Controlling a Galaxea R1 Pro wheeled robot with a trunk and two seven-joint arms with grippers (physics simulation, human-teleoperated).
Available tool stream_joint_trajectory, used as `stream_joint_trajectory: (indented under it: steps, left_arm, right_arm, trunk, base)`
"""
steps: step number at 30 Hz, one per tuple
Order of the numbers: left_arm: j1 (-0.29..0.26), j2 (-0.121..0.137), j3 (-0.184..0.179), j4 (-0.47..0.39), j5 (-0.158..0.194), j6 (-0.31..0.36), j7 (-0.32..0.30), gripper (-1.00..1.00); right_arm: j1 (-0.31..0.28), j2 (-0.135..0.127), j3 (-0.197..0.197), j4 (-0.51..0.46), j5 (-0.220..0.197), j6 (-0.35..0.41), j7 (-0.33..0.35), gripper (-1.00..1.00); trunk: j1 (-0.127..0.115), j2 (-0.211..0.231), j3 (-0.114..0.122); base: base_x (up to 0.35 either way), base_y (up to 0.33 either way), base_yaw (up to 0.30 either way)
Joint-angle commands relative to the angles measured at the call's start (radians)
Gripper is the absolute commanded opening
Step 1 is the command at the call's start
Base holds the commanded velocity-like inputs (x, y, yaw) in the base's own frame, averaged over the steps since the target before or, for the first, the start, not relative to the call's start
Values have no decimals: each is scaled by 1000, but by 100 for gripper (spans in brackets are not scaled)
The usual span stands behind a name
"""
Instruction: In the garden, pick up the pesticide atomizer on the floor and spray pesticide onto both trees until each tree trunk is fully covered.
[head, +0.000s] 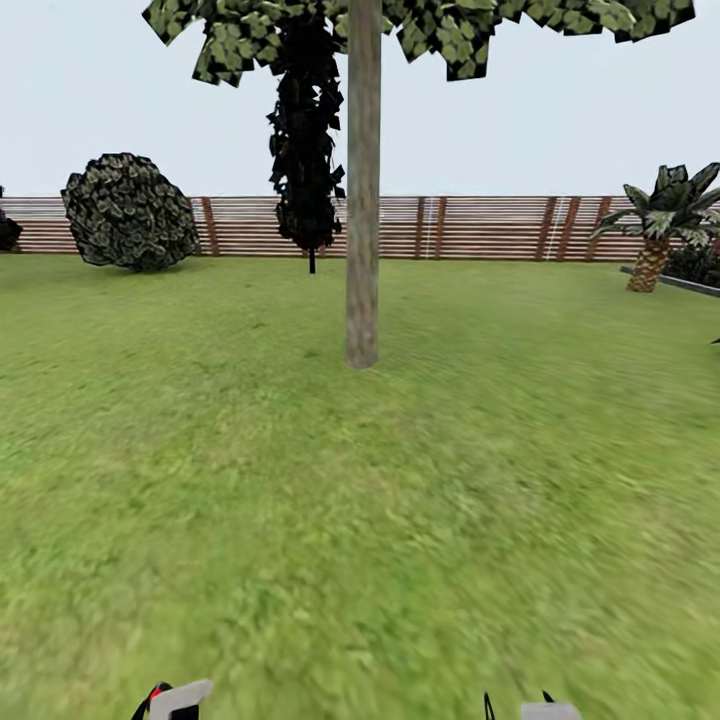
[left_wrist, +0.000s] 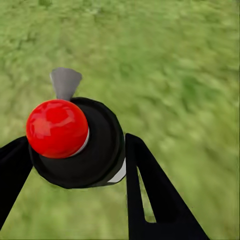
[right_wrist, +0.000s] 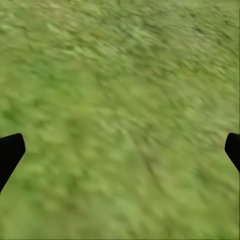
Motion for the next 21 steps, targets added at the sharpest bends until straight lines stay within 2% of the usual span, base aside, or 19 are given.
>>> stream_joint_trajectory:
  steps: [1,21]
  left_arm:
    - [0,0,0,0,0,0,0,-100]
    - [0,0,0,0,0,-1,0,-100]
  right_arm:
    - [0,0,0,0,0,0,0,100]
    - [0,0,1,0,1,0,1,100]
  trunk:
    - [0,0,-2]
    - [0,0,-33]
  base:
    - [338,0,0]
    - [338,0,0]
